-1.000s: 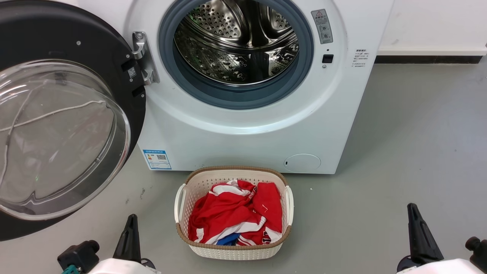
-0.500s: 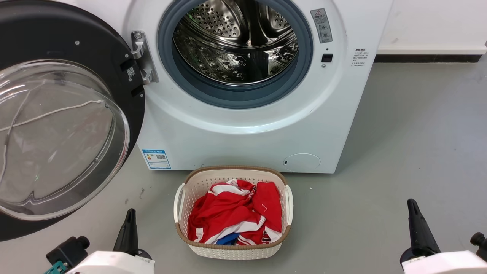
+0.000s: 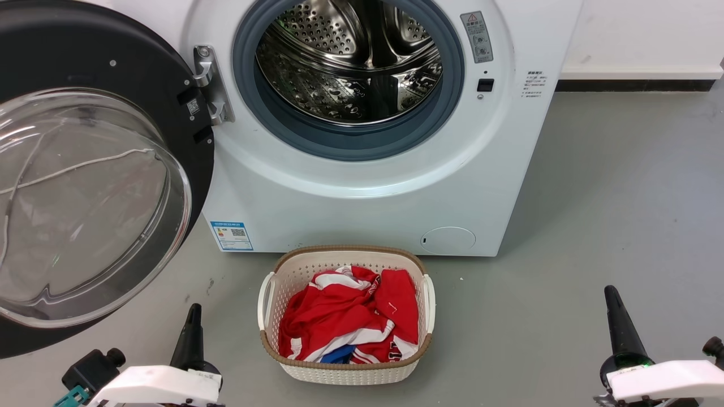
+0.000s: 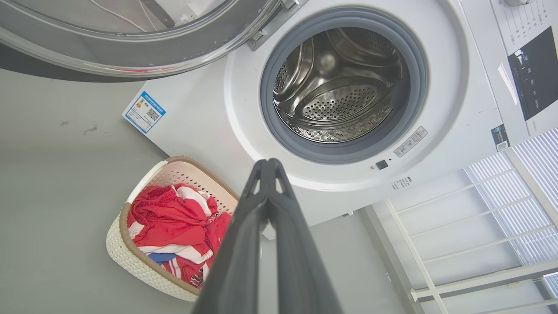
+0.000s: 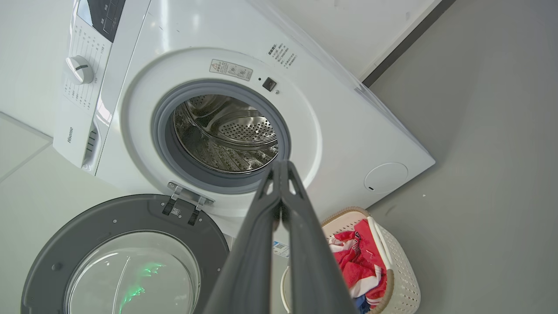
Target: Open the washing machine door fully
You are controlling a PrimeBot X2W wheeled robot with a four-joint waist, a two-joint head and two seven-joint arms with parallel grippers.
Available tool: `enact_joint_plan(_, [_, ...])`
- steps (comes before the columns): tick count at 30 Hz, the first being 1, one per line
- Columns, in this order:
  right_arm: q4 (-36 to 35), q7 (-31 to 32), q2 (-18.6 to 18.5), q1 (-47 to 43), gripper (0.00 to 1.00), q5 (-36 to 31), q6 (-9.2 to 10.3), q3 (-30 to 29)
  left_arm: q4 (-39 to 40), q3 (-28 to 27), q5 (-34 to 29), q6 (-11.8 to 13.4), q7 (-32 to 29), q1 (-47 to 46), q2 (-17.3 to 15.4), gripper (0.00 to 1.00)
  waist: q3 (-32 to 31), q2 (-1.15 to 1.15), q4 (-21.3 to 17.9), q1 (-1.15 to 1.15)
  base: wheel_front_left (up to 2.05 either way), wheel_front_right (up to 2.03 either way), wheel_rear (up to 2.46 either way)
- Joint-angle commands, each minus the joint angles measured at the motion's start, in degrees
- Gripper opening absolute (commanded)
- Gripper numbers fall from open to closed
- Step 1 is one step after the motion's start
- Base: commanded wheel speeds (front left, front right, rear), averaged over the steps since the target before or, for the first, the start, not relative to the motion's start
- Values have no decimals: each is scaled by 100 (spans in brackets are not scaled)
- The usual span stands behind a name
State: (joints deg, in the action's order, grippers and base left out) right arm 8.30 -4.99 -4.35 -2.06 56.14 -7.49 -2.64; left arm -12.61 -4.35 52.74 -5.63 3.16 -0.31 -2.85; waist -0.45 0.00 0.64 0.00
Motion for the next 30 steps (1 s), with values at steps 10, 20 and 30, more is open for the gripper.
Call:
enact_joint_plan(10, [90, 203, -50, 286, 0, 893, -1, -28, 4, -70, 903, -71, -214, -244, -4, 0, 10, 0, -10, 0, 0, 0, 0])
enact_joint_plan(20, [205, 388, -47, 417, 0, 1592, -1, -59, -32, -104, 1632, -100, -398, -334, -4, 0, 20, 0, -21, 0, 0, 0, 0])
enact_joint_plan(30, [288, 530, -40, 524, 0, 2115, -1, -87, -59, -133, 2186, -126, -543, -421, -4, 0, 29, 0, -29, 0, 0, 0, 0])
